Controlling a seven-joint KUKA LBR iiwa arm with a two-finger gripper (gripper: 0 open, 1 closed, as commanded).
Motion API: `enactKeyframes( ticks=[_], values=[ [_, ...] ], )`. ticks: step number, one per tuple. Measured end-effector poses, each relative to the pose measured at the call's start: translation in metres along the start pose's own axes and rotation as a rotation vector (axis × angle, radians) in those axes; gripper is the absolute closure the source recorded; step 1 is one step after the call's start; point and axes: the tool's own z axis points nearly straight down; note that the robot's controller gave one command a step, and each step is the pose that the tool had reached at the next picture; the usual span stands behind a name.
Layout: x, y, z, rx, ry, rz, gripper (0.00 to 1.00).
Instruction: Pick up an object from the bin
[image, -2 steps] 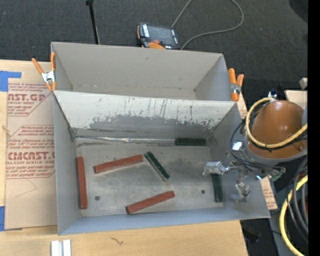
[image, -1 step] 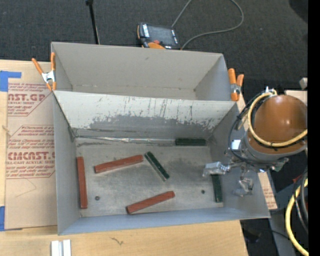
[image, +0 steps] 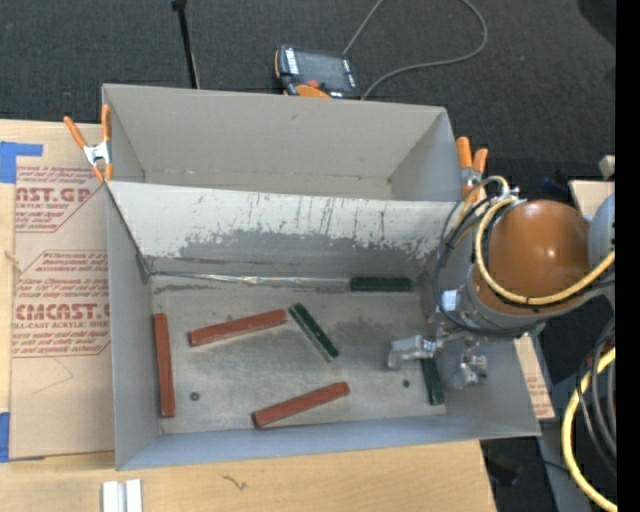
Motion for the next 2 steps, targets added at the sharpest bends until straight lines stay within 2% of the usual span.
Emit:
enactKeyframes(
  ticks=[1, 2],
  values=[
    [0.0036, 0.0118, 0.0101, 0.003, 0.009, -0.299, 0.0],
    [0.0058, 0.0103, 0.0112, 0.01, 0.009, -0.296, 1.0]
  ],
)
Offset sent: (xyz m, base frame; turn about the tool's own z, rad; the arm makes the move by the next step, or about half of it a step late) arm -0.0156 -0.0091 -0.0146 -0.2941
